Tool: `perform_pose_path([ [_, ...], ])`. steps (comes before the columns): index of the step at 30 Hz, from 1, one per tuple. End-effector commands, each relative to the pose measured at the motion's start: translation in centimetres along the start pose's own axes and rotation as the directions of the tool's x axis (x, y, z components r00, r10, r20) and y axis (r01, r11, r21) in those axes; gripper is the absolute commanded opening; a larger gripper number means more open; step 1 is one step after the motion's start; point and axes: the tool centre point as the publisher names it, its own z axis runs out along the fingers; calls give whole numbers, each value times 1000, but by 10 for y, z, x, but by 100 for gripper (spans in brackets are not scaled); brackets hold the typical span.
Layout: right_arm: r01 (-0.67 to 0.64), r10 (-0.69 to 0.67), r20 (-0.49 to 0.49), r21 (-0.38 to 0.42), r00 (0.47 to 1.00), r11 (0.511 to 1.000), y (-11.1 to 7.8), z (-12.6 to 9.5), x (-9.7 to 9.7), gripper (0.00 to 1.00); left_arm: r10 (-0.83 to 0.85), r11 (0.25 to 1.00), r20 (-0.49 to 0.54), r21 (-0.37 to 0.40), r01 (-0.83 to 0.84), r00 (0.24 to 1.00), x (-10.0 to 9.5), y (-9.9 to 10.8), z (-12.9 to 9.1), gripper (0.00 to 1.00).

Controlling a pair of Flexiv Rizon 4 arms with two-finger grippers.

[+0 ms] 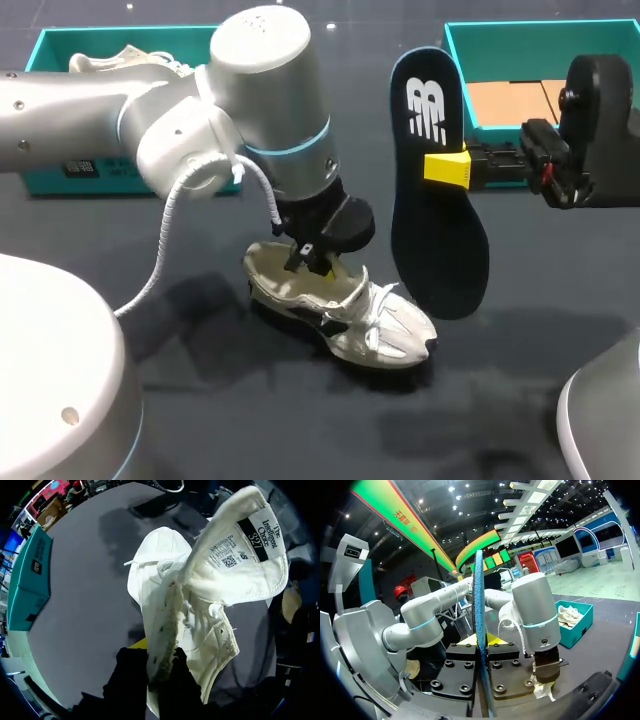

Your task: Take the shoe out of the shoebox, open the shoe tongue, remove and reinsert the insole, then place the shoe into the shoebox

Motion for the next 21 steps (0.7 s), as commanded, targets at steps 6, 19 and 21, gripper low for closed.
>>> perform_pose_path([
  [6, 1, 1, 252, -7, 968, 1000, -4, 1, 9, 0, 441, 897, -64, 8, -441, 895, -1, 14, -18, 0],
  [19, 1, 1, 252, -7, 968, 1000, -4, 1, 9, 0, 669, 742, -91, 35, -669, 738, 2, 23, -22, 0],
  [21, 1, 1, 252, -7, 968, 1000, -4, 1, 9, 0, 675, 737, -95, 32, -675, 732, 2, 22, -20, 0],
])
